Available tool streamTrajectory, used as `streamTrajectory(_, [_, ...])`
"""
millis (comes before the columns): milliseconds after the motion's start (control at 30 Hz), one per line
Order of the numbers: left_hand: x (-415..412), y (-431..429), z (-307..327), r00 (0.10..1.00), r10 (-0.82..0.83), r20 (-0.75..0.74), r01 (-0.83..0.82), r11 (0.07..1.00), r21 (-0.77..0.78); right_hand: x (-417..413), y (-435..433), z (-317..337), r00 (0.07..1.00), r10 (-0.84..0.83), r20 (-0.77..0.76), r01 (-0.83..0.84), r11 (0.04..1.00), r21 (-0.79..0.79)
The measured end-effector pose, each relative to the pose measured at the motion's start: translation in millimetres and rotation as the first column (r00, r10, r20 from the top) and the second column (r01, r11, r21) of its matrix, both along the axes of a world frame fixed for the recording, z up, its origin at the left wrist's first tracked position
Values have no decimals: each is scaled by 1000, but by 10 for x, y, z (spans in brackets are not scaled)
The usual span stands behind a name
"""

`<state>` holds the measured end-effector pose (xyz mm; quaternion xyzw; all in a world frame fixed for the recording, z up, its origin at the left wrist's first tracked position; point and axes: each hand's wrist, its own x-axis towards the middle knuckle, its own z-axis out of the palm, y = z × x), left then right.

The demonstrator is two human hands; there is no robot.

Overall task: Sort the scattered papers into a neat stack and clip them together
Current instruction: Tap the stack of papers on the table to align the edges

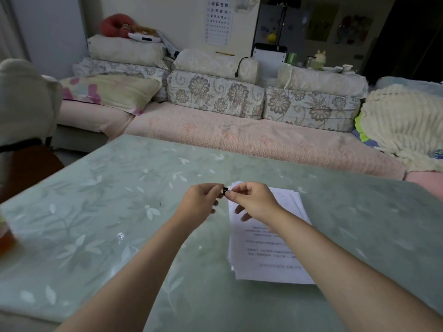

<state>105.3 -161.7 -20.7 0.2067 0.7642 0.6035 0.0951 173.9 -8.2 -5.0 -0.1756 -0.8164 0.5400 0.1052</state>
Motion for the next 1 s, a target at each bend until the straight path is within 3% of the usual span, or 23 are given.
streamTrajectory(100, [-237,-133,-313,911,-91,-402,-125,869,-479,-315,41,-149,993,-60,101,14,914,406])
streamTrajectory(200, [-298,-159,-516,870,-266,-416,-88,746,-660,-533,21,-261,986,-59,153,-48,792,609])
streamTrajectory(467, [-540,-282,-560,879,-160,-450,-203,727,-656,-883,-111,-554,973,105,206,-227,603,764])
streamTrajectory(567, [-503,-244,-500,874,-83,-479,-256,758,-600,-825,-18,-533,977,147,154,-213,632,745])
streamTrajectory(667, [-432,-71,-389,822,-24,-570,-292,840,-457,-696,282,-424,994,90,63,-107,646,756])
streamTrajectory(767, [-292,221,-321,869,-101,-485,-115,912,-395,-514,750,-335,986,-74,146,-69,625,778])
streamTrajectory(867, [-125,502,-327,892,-277,-358,28,823,-568,-315,1138,-279,921,-239,308,-92,636,766])
streamTrajectory(1000, [-19,745,-381,887,-399,-233,126,694,-708,-210,1415,-260,884,-180,432,-170,737,654])
